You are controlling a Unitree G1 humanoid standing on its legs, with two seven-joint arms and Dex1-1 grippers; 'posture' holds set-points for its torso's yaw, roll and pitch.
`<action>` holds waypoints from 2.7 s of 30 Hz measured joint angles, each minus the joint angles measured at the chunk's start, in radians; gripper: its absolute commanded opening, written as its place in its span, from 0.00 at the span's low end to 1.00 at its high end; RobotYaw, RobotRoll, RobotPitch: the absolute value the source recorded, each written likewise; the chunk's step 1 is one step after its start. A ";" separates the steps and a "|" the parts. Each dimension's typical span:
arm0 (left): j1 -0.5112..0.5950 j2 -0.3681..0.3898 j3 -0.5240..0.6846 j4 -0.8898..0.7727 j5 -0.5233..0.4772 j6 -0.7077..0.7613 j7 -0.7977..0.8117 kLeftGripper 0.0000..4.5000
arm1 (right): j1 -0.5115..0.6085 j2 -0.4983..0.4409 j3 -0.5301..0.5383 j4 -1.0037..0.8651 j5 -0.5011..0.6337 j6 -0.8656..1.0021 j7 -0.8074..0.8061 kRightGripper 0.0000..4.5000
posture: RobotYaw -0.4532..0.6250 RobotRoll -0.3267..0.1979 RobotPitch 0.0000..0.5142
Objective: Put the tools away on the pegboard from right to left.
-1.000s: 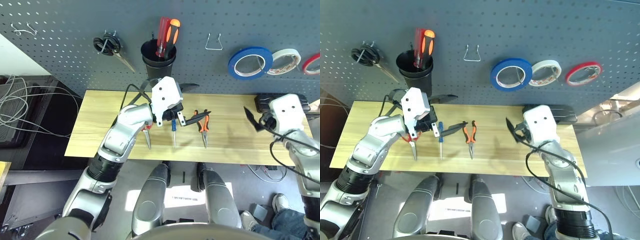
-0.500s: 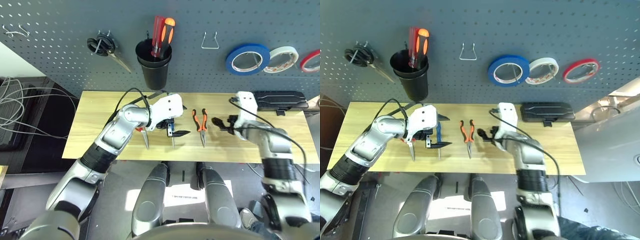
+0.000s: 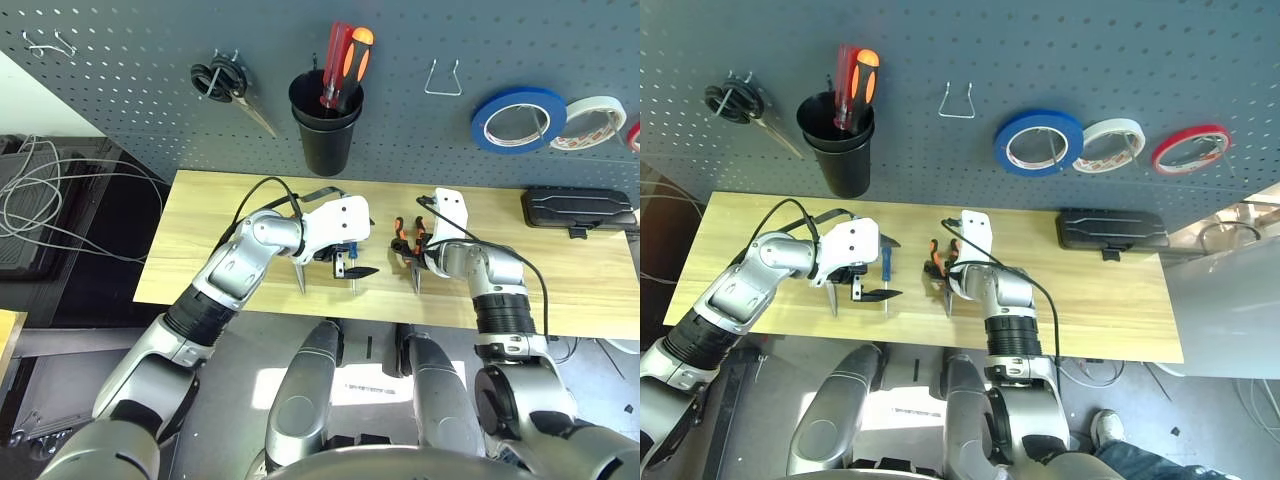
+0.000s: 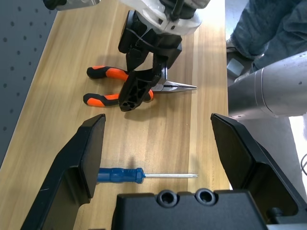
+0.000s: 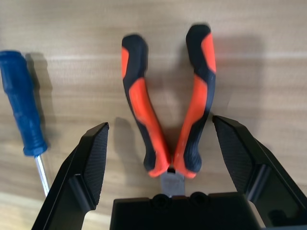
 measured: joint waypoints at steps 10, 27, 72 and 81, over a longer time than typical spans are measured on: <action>0.027 0.004 0.023 -0.028 -0.005 0.007 -0.007 1.00 | -0.050 0.006 0.028 0.110 -0.029 -0.089 -0.035 1.00 | 0.60 0.62 0.79; 0.011 0.004 0.009 0.042 0.114 0.017 0.059 1.00 | 0.113 0.066 0.025 -0.192 -0.020 0.169 -0.087 0.42 | 0.60 0.62 0.76; 0.091 -0.106 0.237 -0.040 -0.182 -0.200 0.117 1.00 | 0.376 -0.457 0.099 -0.644 0.025 -0.628 0.453 0.42 | 0.51 0.62 0.71; 0.074 -0.133 0.252 -0.095 -0.239 -0.199 0.121 1.00 | 0.206 -0.425 0.080 -0.710 0.079 -0.601 0.441 0.42 | 0.51 0.62 0.71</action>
